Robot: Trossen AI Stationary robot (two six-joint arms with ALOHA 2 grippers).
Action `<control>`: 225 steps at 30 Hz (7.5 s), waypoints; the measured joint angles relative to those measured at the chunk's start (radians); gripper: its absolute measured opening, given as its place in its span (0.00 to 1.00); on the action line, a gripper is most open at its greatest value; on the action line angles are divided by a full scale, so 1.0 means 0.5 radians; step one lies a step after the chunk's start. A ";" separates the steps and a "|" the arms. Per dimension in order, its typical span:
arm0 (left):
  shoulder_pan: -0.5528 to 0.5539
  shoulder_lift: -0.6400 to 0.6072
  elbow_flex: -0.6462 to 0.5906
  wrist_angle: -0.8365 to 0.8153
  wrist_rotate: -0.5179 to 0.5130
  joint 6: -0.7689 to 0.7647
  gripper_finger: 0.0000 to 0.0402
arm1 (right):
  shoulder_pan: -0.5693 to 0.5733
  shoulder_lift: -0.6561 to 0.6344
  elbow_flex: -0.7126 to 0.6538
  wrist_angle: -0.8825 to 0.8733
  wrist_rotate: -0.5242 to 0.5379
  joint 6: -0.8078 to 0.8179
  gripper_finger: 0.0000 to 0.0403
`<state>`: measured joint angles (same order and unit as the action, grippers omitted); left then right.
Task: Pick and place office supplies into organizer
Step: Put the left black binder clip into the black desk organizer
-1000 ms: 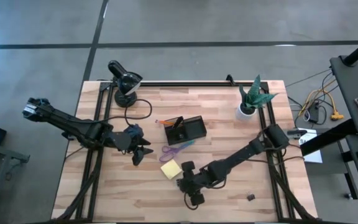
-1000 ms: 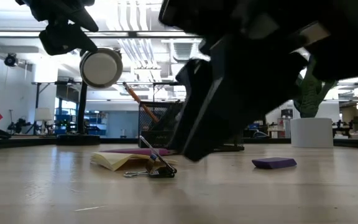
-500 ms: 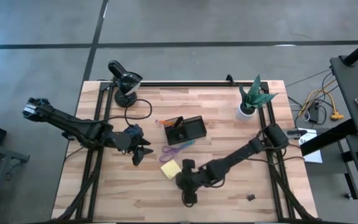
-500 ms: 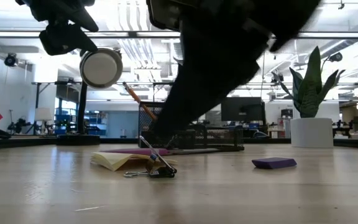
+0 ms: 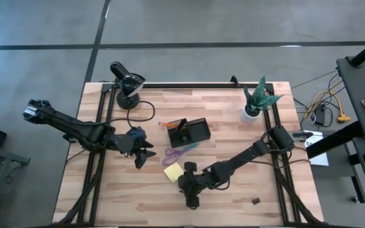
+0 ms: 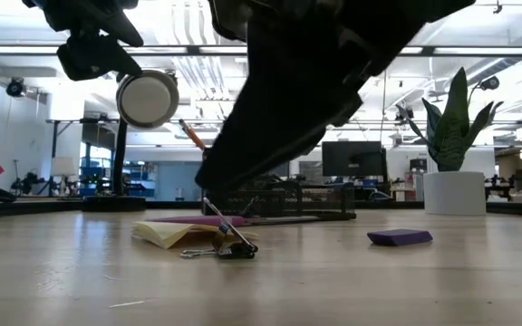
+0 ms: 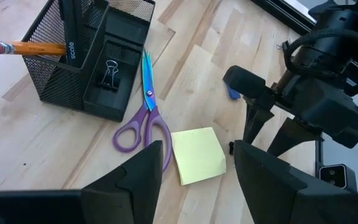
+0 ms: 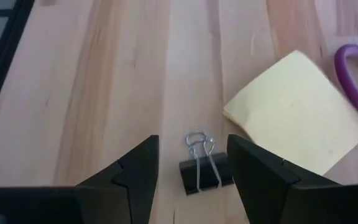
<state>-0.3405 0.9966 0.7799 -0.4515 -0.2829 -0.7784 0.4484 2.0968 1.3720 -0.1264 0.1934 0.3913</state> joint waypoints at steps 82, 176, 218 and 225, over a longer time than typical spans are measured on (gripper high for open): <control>0.000 0.000 0.001 -0.002 -0.001 0.000 0.45 | -0.035 0.096 0.124 -0.354 0.338 0.376 0.27; -0.002 0.000 0.001 -0.009 0.002 0.053 0.45 | 0.056 0.128 0.315 -0.529 -0.279 -0.646 0.36; -0.001 0.000 0.001 -0.010 -0.002 0.053 0.45 | 0.034 0.129 0.288 -0.520 -0.299 -0.581 0.15; -0.001 -0.001 0.001 -0.010 -0.001 0.053 0.45 | -0.003 0.129 0.288 -0.523 -0.302 -0.463 0.14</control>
<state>-0.3409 0.9962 0.7803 -0.4564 -0.2832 -0.7517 0.4468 2.1612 1.5162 -0.3882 0.0423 0.1598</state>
